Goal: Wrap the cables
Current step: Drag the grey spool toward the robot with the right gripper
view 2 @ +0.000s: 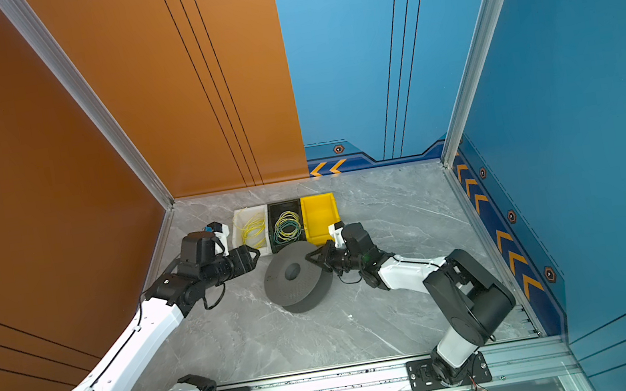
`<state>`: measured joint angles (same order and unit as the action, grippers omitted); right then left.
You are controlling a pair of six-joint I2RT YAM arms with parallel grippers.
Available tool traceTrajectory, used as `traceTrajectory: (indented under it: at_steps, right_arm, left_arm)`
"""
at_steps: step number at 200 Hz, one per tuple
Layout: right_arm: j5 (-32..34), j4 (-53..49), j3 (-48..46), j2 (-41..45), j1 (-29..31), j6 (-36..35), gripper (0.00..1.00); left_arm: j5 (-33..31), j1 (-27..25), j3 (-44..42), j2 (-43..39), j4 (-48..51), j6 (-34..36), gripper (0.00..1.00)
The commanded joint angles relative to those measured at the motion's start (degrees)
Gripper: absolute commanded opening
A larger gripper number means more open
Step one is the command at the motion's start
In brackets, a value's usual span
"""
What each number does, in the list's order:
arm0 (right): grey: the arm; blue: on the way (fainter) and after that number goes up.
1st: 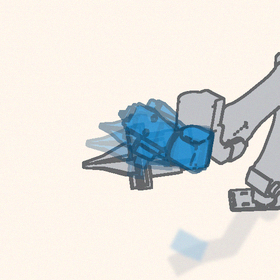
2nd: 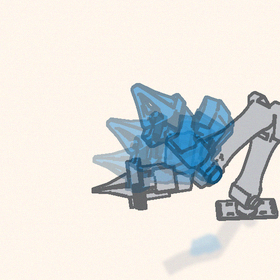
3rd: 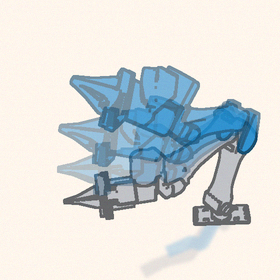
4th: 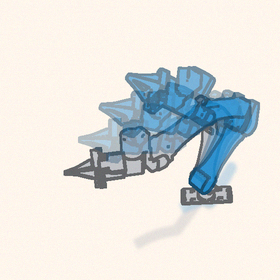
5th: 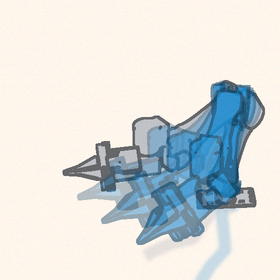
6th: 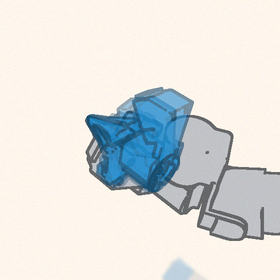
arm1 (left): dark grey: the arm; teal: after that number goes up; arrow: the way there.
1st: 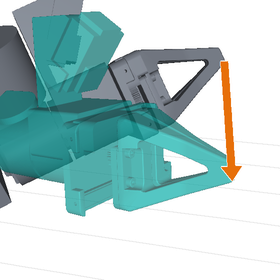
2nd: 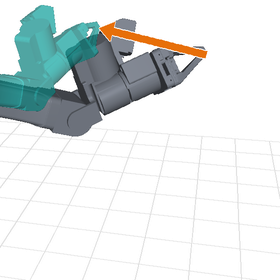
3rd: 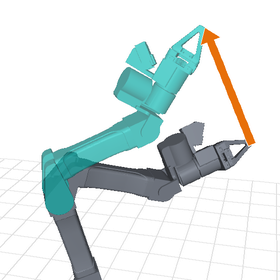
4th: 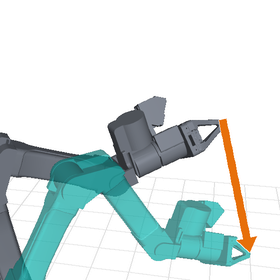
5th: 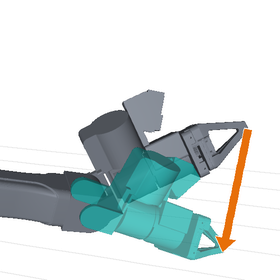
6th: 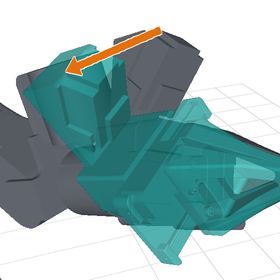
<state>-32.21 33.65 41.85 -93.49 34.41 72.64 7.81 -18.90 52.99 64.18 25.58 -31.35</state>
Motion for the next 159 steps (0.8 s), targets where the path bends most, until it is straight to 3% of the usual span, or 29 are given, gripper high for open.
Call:
traceTrajectory:
  at_steps: [1, 91, 159]
  right_arm:
    - [-0.05, 13.74, -0.73, -1.60, 0.65, 2.61, 0.00]
    - [-0.56, 20.87, -7.06, -9.29, -0.25, 1.94, 0.00]
    - [-0.05, 19.82, -9.21, -10.93, -0.25, -1.58, 0.18]
  left_arm:
    - [1.07, 0.64, -1.11, -1.08, 2.43, 0.57, 0.71]
    - [2.73, 1.00, -1.37, 1.28, 2.61, 0.59, 0.70]
    - [1.46, -1.24, -2.38, 1.30, 2.80, 0.37, 0.70]
